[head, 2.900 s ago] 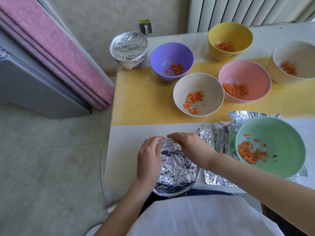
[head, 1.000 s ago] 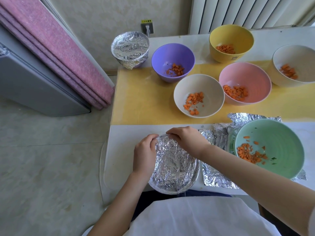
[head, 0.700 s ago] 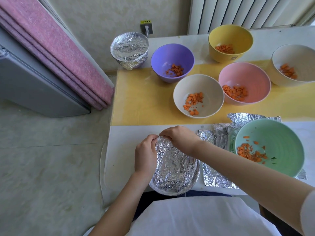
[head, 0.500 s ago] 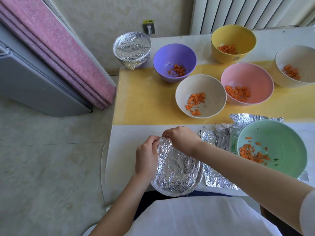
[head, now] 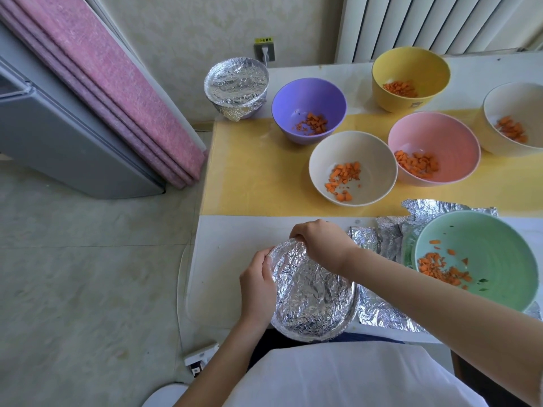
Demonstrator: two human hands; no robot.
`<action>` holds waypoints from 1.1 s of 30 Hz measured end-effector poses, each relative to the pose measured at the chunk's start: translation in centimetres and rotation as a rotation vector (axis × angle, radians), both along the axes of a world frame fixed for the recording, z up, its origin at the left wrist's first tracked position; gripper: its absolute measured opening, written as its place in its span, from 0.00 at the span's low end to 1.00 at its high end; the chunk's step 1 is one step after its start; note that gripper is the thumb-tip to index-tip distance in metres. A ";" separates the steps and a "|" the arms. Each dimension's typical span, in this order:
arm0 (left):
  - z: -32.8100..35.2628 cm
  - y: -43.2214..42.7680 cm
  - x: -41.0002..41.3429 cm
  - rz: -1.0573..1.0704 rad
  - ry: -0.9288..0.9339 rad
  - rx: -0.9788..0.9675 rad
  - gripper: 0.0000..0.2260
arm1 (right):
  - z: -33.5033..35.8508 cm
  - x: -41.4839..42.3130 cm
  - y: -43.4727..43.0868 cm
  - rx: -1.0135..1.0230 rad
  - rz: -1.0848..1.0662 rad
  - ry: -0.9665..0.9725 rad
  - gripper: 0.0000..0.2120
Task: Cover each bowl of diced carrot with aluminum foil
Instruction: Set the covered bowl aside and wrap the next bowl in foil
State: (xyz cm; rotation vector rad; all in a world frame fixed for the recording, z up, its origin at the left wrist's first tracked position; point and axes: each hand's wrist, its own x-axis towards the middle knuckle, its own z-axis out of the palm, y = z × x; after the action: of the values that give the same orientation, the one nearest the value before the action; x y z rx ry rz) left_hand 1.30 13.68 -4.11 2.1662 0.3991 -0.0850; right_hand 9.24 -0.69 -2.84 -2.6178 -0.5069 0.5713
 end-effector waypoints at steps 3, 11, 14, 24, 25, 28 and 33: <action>0.0 -0.1 0.1 0.002 0.013 0.050 0.13 | 0.1 0.2 -0.1 0.113 0.053 0.057 0.13; 0.1 -0.6 0.4 -0.044 -0.021 0.097 0.13 | -0.4 0.4 0.1 0.096 0.137 0.016 0.16; 0.1 -0.8 0.4 -0.064 -0.032 0.099 0.13 | -0.1 0.2 -0.6 0.148 0.104 0.047 0.14; -0.3 -1.1 0.8 -0.041 -0.051 0.054 0.11 | -1.2 -1.5 -3.0 0.342 -0.203 0.042 0.11; -0.2 -1.1 0.7 -0.037 -0.049 0.036 0.11 | -1.4 -1.5 -3.0 0.352 -0.205 0.027 0.10; -0.3 -1.0 0.4 -0.042 -0.025 -0.001 0.09 | -1.5 -1.5 -3.1 0.358 -0.205 0.010 0.10; -0.3 -1.1 0.3 -0.010 0.014 -0.062 0.12 | -1.7 -2.1 -3.2 0.363 -0.218 -0.008 0.10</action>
State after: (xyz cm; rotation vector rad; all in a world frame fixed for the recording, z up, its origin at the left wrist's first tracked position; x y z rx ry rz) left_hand 1.59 12.60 -4.37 2.1079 0.3889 -0.1162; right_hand 7.17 -3.88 -4.54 -2.2902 -0.2898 0.3598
